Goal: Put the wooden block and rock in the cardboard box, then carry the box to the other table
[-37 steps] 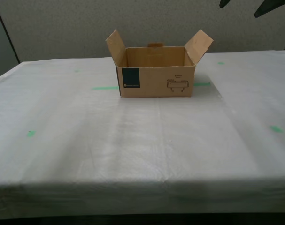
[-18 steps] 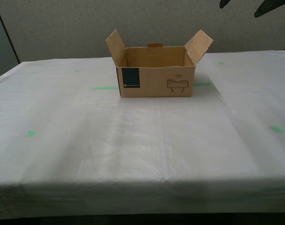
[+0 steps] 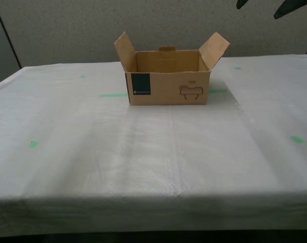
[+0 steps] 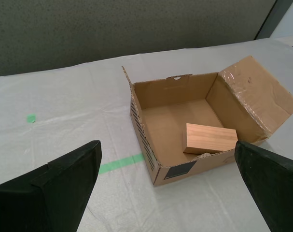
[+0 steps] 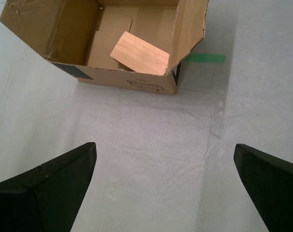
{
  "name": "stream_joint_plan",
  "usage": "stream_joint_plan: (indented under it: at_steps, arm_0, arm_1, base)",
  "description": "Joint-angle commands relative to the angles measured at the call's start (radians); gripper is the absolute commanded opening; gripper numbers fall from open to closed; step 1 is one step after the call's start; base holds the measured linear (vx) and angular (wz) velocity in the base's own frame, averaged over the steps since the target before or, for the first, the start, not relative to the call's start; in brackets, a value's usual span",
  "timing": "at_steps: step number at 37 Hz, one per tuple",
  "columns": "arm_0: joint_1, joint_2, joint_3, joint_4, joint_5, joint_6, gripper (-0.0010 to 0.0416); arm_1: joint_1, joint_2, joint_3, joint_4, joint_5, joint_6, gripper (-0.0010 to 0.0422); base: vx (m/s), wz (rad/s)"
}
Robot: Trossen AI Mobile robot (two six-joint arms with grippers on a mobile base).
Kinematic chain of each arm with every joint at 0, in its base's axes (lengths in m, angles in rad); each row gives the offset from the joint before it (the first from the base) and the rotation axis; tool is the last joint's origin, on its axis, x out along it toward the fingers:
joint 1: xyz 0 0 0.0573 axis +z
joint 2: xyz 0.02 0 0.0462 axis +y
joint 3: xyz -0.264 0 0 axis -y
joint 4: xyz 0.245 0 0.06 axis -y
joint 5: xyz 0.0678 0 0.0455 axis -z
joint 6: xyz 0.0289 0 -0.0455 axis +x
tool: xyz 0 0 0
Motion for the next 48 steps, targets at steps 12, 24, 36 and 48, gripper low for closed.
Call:
stream_joint_plan:
  at_steps: [12,24,36,48]
  arm_0:
    - [0.0,0.0,0.001,0.001,0.003,0.001,0.0399]
    - [0.0,0.0,0.001,0.001,0.003,0.001,0.0399]
    - [0.0,0.0,0.001,0.0,0.003,0.001,0.0398]
    - [0.0,0.0,0.001,0.001,0.003,0.001,0.0398]
  arm_1:
    - [0.0,0.0,0.001,0.004,-0.002,0.001,0.0378]
    - [0.0,0.0,0.001,0.004,-0.002,0.001,0.0378]
    - [0.0,0.0,0.001,0.004,-0.002,0.001,0.0378]
    - [0.0,0.0,0.001,0.004,-0.002,0.001,0.0378]
  base:
    - [0.0,0.0]
    - [0.0,0.0]
    - [0.0,0.0]
    - [0.0,0.0]
